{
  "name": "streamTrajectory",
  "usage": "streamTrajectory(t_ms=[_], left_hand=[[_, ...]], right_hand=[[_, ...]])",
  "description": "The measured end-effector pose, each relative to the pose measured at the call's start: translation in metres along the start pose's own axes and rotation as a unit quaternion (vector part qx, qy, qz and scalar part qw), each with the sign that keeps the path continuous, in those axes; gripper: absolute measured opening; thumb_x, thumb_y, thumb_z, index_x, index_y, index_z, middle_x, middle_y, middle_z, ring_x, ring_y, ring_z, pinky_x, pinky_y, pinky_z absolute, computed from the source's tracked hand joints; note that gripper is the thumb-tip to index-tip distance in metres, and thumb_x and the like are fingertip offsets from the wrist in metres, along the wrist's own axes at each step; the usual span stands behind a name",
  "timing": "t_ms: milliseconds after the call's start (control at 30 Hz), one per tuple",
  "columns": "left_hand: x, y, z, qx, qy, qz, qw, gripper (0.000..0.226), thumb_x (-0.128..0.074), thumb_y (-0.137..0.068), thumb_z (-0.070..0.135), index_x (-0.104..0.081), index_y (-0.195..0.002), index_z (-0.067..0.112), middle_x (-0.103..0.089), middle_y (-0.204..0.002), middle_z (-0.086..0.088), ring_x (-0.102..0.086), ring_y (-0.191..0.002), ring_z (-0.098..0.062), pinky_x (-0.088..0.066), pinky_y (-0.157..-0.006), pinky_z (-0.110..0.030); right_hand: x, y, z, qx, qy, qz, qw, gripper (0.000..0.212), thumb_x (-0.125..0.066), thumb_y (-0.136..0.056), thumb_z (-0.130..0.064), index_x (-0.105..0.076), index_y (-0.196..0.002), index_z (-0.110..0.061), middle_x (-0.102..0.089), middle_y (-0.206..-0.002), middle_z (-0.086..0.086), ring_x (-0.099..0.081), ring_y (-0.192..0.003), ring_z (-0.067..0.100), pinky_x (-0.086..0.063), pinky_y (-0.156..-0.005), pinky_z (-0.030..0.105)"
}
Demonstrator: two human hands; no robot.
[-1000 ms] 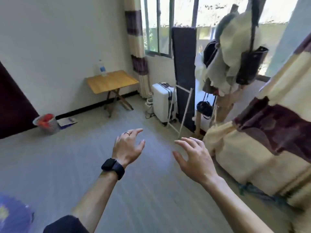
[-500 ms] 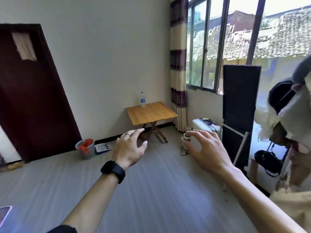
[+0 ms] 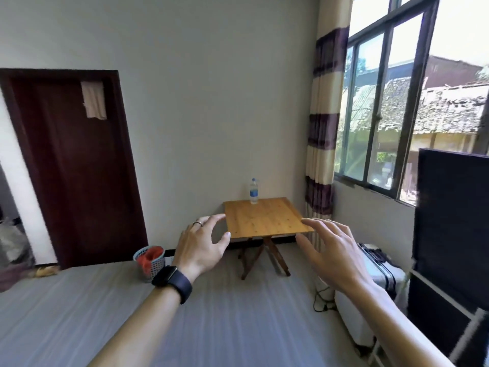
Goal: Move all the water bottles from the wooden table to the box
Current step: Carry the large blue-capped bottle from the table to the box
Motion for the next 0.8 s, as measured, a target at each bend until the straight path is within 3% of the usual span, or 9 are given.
streamTrajectory(t_ms=[333, 467, 800], left_hand=[[-0.051, -0.117, -0.149, 0.072, -0.042, 0.023, 0.996, 0.046, -0.063, -0.092, 0.044, -0.055, -0.137, 0.038, -0.058, -0.135, 0.006, -0.057, -0.117, -0.021, -0.043, -0.105, -0.037], [-0.074, -0.186, -0.217, 0.088, -0.045, 0.008, 0.995, 0.047, -0.063, -0.091, 0.043, -0.055, -0.137, 0.037, -0.057, -0.137, 0.004, -0.055, -0.125, -0.022, -0.042, -0.107, -0.038], [-0.146, -0.408, -0.31, 0.05, -0.06, -0.028, 0.997, 0.047, -0.059, -0.095, 0.041, -0.053, -0.141, 0.031, -0.055, -0.142, 0.0, -0.049, -0.133, -0.021, -0.038, -0.111, -0.037]], right_hand=[[-0.182, -0.136, 0.015, 0.036, -0.06, -0.053, 0.996, 0.046, -0.056, -0.091, -0.059, -0.057, -0.133, -0.043, -0.058, -0.134, -0.02, -0.037, -0.136, 0.011, -0.032, -0.105, 0.026], [-0.267, -0.189, 0.016, 0.033, -0.057, -0.089, 0.994, 0.049, -0.058, -0.091, -0.057, -0.055, -0.137, -0.041, -0.056, -0.138, -0.017, -0.036, -0.138, 0.013, -0.033, -0.105, 0.029], [-0.42, -0.358, 0.054, -0.001, -0.034, -0.083, 0.996, 0.049, -0.054, -0.091, -0.062, -0.051, -0.137, -0.046, -0.054, -0.14, -0.018, -0.034, -0.138, 0.013, -0.033, -0.101, 0.029]])
Point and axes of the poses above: each hand's wrist, its own y-axis away from the middle knuckle, its own x-axis out of the back of the hand, z = x × y, the point moved 9 cm from there along -y, towards the middle knuckle
